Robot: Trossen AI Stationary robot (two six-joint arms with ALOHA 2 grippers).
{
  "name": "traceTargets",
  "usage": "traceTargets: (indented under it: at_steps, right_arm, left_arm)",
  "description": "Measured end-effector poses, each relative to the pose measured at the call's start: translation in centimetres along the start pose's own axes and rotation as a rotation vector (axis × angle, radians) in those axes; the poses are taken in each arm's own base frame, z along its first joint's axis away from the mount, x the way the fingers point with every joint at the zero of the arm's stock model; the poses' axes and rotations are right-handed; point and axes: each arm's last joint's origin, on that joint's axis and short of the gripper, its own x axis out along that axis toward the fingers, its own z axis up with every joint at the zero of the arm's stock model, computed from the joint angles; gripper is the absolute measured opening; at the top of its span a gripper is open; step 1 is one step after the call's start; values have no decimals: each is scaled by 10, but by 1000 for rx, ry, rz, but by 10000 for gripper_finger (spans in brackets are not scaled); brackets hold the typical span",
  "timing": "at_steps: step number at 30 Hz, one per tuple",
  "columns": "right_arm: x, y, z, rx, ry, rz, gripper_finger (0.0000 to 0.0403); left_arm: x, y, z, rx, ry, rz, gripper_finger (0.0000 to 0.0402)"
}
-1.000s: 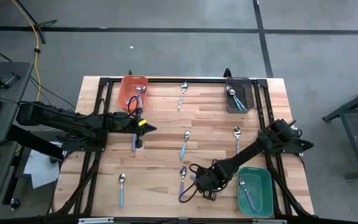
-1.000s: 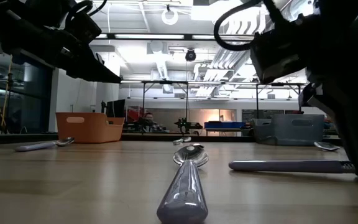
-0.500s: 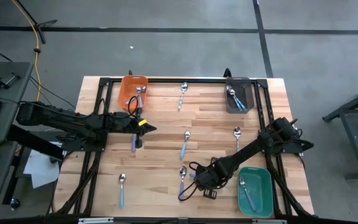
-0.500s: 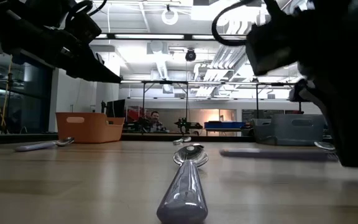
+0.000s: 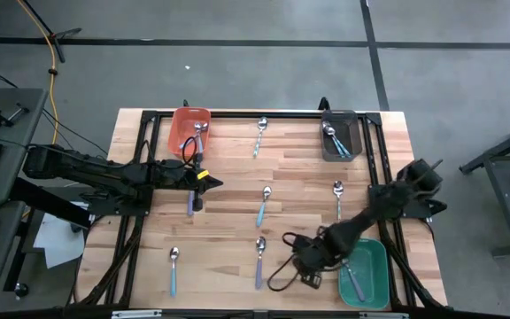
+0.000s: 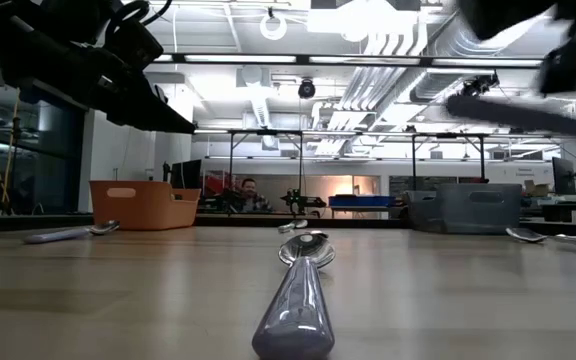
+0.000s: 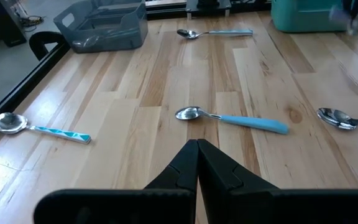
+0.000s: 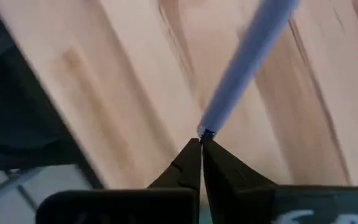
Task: Sort silverware by color (type)
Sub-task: Put the purple spoon into the green bin
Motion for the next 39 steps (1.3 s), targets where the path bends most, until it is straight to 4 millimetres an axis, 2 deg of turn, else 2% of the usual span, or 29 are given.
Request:
traceTargets:
  at_steps: [6, 10, 13, 15, 19, 23, 31, 35, 39]
  right_arm:
    - [-39, 0, -47, 190, 36, -15, 1]
    - [-49, -4, -74, 286, 66, -95, 0]
    - [-48, -2, -81, 299, 55, -104, 0]
    - [-47, 0, -79, 297, -4, -88, 0]
    - [-42, 6, -62, 280, -98, -21, 4]
    - [-28, 8, -41, 245, -125, -22, 34]
    - [18, 2, -14, 231, 16, -122, 129]
    - [35, 0, -12, 218, 97, -160, 141]
    - [42, -3, -13, 214, 132, -202, 135]
  left_arm:
    - [0, 0, 0, 0, 0, 0, 0]
    - [0, 0, 0, 0, 0, 0, 0]
    - [0, 0, 0, 0, 0, 0, 0]
    - [0, 0, 0, 0, -1, 0, 0]
    - [0, 0, 0, -3, -3, 0, 0]
    - [0, 0, 0, -3, -2, 0, 0]
    - [0, 0, 0, -2, -1, -1, 0]
    - [0, 0, 0, -2, -1, -1, 0]
    - [0, 0, 0, -3, 0, -1, 0]
